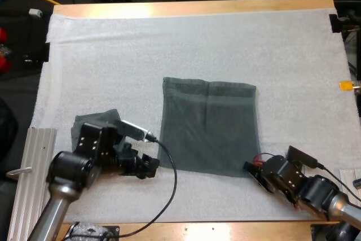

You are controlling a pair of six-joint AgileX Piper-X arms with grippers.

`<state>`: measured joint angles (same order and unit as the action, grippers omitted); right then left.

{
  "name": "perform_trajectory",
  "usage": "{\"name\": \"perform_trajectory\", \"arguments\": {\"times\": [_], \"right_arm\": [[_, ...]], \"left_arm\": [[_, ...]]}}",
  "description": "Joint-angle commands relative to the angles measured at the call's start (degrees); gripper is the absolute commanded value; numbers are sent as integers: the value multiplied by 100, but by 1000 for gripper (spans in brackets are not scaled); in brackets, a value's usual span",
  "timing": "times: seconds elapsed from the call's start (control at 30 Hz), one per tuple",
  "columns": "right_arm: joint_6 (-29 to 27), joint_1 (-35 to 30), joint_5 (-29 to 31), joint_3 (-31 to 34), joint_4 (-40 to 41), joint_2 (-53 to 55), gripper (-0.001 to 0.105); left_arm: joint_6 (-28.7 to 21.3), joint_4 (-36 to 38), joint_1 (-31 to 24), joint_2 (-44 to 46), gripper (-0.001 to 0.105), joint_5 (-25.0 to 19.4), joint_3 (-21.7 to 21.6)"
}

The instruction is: Pick towel from pile, fold and stack

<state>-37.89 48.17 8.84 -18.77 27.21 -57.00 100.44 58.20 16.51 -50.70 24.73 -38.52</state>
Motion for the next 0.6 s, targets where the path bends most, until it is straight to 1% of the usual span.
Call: {"name": "perform_trajectory", "arguments": {"times": [0.0, 0.03, 0.1, 0.33, 0.57], "right_arm": [[-97, 2, 52, -50, 189, 47, 0], [-97, 2, 52, -50, 229, 48, 0], [-97, 2, 52, -50, 262, 48, 0], [-97, 2, 52, -50, 263, 48, 0], [-97, 2, 52, -50, 263, 48, 0]], "left_arm": [[2, -185, -3, -172, 63, 231, 58], [2, -271, -3, -301, 63, 352, 100], [32, -458, -3, -586, 63, 441, 188], [129, -970, -3, -1575, 63, 440, 237], [129, -1251, -3, -2503, 63, 440, 237]]}}
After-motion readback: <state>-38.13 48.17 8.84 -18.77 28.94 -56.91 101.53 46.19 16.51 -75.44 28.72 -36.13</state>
